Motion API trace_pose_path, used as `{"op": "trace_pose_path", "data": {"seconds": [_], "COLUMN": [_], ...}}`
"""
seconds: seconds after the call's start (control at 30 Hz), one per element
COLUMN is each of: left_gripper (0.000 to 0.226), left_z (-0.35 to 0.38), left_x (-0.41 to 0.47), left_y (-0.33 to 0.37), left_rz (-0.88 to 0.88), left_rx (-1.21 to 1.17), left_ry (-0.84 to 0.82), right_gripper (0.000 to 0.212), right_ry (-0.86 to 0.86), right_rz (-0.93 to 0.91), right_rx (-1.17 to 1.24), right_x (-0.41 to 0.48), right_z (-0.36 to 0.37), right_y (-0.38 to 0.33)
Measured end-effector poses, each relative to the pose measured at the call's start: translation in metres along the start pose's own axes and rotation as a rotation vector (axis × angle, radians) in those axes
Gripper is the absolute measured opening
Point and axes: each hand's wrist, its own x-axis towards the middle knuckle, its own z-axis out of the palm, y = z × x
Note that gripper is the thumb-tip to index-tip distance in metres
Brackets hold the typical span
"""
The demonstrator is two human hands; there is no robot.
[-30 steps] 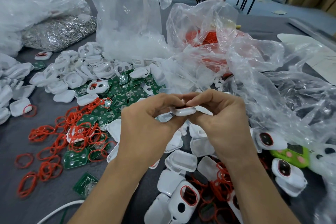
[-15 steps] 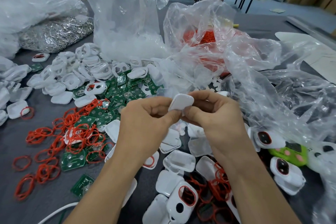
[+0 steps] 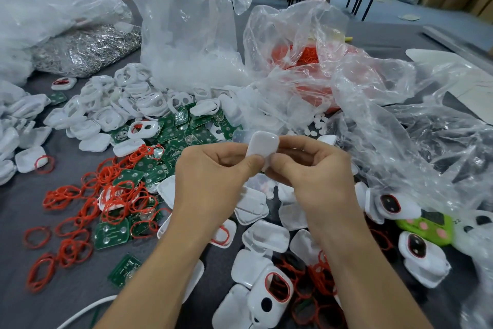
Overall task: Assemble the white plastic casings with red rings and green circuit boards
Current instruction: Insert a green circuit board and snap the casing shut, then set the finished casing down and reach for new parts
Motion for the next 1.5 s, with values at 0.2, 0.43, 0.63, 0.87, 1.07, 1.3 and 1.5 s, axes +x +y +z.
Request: {"op": "trace_pose_path", "data": {"seconds": [0.2,0.43,0.63,0.87,1.07,1.3,1.5], "left_gripper": [0.028,0.035,0.030,0.029,0.013,0.020,0.015], "left_z": [0.006,0.003,0.004,0.004,0.003,0.001,0.002], "left_x": [-0.012,-0.004,0.001,0.000,0.002,0.003,0.002], "left_y": [0.001,0.002,0.001,-0.001,-0.003,-0.002,-0.005], "left_rz": [0.230,0.067,-0.013,-0.030,-0.056,0.004,-0.006], "left_rx": [0.333,-0.003,-0.093,-0.124,-0.149,-0.131,-0.119], "left_ry": [0.182,0.115,-0.015,-0.099,-0.120,-0.048,-0.149], "right_gripper": [0.022,0.023,0.014,0.014,0.012,0.018,0.023], "right_ry": [-0.090,-0.032,-0.137,-0.038,-0.107,-0.262,-0.162], "right_rz": [0.087,0.251,0.248,0.173,0.115,0.089,0.019], "right_rx": [0.077,0.259,0.105,0.001,-0.110,-0.087,-0.127], "right_x": [-0.005,0.005,0.003,0.001,-0.001,-0.001,0.000], "right_z": [0.012,-0.006,-0.006,0.002,0.001,-0.003,-0.002], "right_y": [0.000,-0.006,-0.007,-0.005,-0.003,-0.002,0.006]}}
